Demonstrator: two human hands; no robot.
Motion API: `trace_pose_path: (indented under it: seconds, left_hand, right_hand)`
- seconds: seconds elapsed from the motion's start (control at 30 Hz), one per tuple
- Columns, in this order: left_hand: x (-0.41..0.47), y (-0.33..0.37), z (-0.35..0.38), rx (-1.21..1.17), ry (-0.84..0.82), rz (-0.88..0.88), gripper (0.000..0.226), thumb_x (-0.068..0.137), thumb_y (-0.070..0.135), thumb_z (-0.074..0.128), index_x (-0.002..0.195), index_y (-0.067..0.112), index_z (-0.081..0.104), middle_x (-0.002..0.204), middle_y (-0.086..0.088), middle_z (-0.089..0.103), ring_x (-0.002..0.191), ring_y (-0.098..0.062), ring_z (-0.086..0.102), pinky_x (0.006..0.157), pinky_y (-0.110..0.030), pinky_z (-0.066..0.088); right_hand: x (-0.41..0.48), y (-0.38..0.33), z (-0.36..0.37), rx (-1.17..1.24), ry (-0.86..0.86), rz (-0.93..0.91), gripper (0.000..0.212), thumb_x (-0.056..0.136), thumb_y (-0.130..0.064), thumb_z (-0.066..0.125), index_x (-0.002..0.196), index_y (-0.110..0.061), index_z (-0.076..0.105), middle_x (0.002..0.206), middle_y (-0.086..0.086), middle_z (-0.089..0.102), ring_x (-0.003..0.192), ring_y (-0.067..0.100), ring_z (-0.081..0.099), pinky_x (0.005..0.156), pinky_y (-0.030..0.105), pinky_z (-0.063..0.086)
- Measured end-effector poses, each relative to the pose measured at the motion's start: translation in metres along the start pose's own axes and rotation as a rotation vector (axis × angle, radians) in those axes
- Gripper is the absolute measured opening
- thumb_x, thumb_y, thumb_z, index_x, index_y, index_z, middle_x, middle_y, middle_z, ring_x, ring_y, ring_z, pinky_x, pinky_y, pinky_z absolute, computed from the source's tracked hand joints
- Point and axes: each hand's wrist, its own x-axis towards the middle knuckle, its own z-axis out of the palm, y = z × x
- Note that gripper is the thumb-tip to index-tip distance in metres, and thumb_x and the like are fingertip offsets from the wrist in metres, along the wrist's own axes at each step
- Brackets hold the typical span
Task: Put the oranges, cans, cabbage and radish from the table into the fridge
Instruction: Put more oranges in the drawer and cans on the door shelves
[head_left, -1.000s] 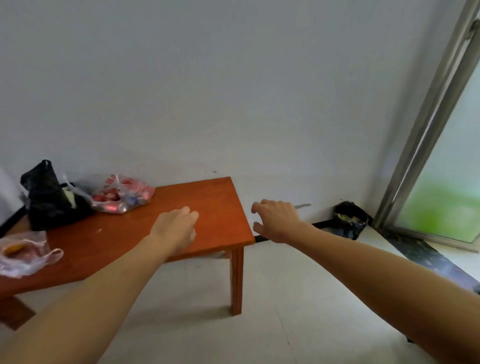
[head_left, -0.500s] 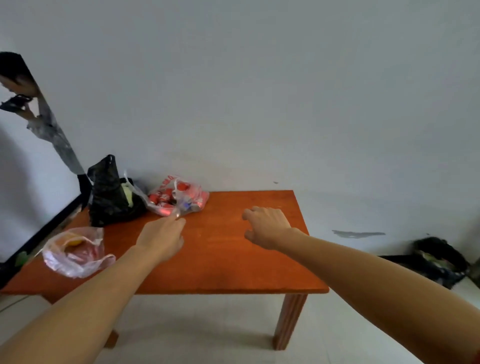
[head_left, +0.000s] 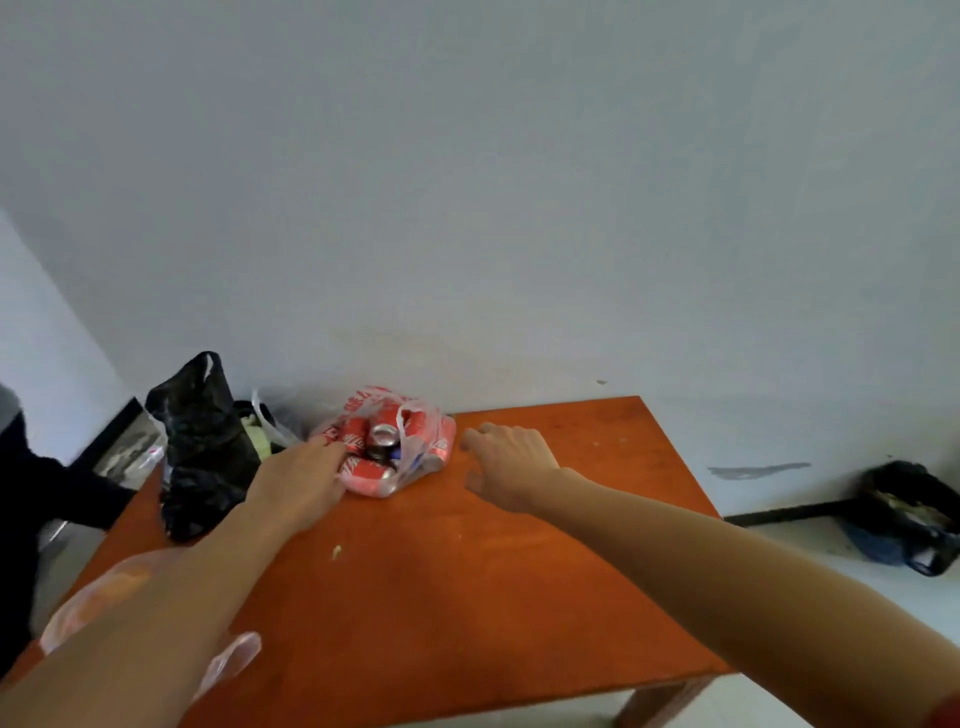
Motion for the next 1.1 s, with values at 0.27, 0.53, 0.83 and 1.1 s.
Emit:
trace_pose_path:
  seconds: [0.27,0.53,0.83,1.1]
  left_hand:
    - [0.097,-0.040,0.063,-0.074,-0.113,0.003,0.023,0.095,0.027,0.045,0.114,0.018,0.052,0.119,-0.005,0.056,0.107,-0.025,0.058,0.081,-0.036,0.045]
    - [0.204,-0.083,0.122,-0.222,-0.152,-0.019,0.035,0.094,0.035,0.045,0.127,0.023,0.050,0.123,-0.004,0.058,0.109,-0.024,0.058,0.084,-0.039,0.047]
    - [0.286,-0.077,0.198,-0.154,-0.180,0.311,0.044,0.089,0.032,0.055,0.132,0.025,0.047,0.133,-0.004,0.045,0.124,-0.026,0.044,0.099,-0.039,0.043]
    - [0.336,-0.079,0.240,-0.150,-0.285,0.458,0.099,0.074,0.050,0.071,0.151,0.029,0.012,0.156,-0.010,0.008,0.142,-0.032,0.019,0.115,-0.045,0.023]
  right_hand:
    - [0.115,-0.002,0.051,0.126,0.051,-0.025,0.036,0.094,-0.029,0.053,0.127,-0.015,0.052,0.124,0.007,0.057,0.107,0.027,0.058,0.079,0.037,0.049]
    - [0.232,-0.008,0.141,0.209,-0.138,-0.116,0.027,0.096,-0.021,0.048,0.119,-0.013,0.060,0.115,0.005,0.063,0.100,0.024,0.061,0.083,0.037,0.051]
    - [0.273,0.028,0.220,0.067,-0.334,0.098,0.059,0.084,-0.033,0.071,0.132,-0.012,0.044,0.125,0.007,0.051,0.104,0.020,0.055,0.085,0.034,0.051]
    - [0.294,0.047,0.235,0.239,-0.376,0.258,0.088,0.084,-0.025,0.068,0.150,-0.025,0.011,0.152,0.012,0.023,0.133,0.034,0.038,0.100,0.048,0.046]
